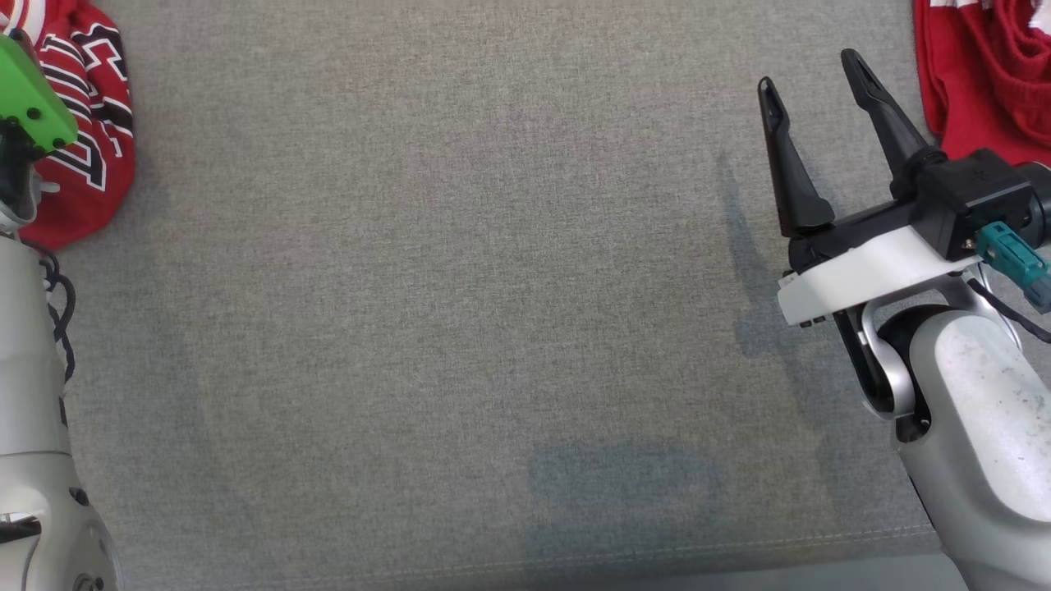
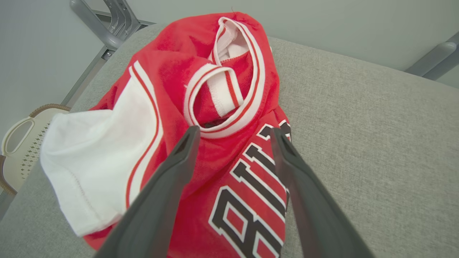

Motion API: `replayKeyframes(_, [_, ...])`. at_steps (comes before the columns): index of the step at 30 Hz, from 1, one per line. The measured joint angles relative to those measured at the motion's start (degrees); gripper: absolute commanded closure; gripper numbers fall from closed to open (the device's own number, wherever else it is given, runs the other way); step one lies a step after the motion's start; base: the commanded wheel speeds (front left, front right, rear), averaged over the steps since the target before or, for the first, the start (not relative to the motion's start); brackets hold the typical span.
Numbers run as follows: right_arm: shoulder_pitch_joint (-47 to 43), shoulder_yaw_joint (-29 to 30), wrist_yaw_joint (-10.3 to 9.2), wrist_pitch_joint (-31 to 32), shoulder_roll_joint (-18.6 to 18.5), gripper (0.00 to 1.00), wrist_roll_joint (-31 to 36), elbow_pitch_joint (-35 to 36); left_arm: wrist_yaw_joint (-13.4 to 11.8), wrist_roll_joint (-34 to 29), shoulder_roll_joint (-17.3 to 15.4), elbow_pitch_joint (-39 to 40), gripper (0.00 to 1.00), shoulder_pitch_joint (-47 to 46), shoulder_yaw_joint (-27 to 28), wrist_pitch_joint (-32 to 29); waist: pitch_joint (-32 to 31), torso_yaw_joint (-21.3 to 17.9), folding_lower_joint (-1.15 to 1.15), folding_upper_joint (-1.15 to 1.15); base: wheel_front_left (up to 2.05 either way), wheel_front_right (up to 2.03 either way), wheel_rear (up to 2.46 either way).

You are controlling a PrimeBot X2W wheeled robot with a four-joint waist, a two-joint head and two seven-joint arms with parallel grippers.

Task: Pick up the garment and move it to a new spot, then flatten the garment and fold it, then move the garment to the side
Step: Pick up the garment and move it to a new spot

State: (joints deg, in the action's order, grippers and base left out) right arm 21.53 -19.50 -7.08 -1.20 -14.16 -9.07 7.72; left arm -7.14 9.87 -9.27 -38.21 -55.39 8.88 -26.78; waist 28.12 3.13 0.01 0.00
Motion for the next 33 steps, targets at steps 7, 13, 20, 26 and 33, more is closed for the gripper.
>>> replayKeyframes(7, [0.29, 0.26, 0.00, 0.68, -0.44, 0.00, 0.18, 0.93, 0.00, 0.01, -0.34, -1.93, 0.00, -1.60, 0.99, -0.93, 1.69, 0.13, 0.00, 0.00, 0.00, 0.00, 0.00])
replayKeyframes(13, [0.41, 0.30, 0.01, 1.22, -0.71, 0.00, 0.37, 1.48, 0.00, 0.02, -0.49, -3.81, 0.00, -2.35, 2.13, -1.42, 2.93, 0.18, 0.00, 0.00, 0.00, 0.00, 0.00])
replayKeyframes(20, [0.59, 0.42, 0.01, 1.85, -1.41, 0.00, 0.58, 2.21, 0.00, 0.00, -1.10, -5.14, 0.00, -3.84, 3.14, -1.32, 4.20, -0.13, 0.00, 0.00, 0.00, 0.00, 0.00])
replayKeyframes(26, [0.63, 0.89, 0.01, 2.03, -1.70, 0.00, 1.13, 2.48, 0.00, 0.01, -0.90, -6.39, 0.45, -3.98, 3.83, 0.04, 4.84, -0.21, 0.00, 0.00, 0.00, 0.00, 0.00])
replayKeyframes(33, [0.63, 1.87, 0.00, 1.90, -1.65, 0.00, 1.12, 2.40, 0.18, 0.03, -0.69, -6.97, 1.00, -4.00, 3.35, 4.11, 4.64, 0.28, 0.00, 0.00, 0.00, 0.00, 0.00])
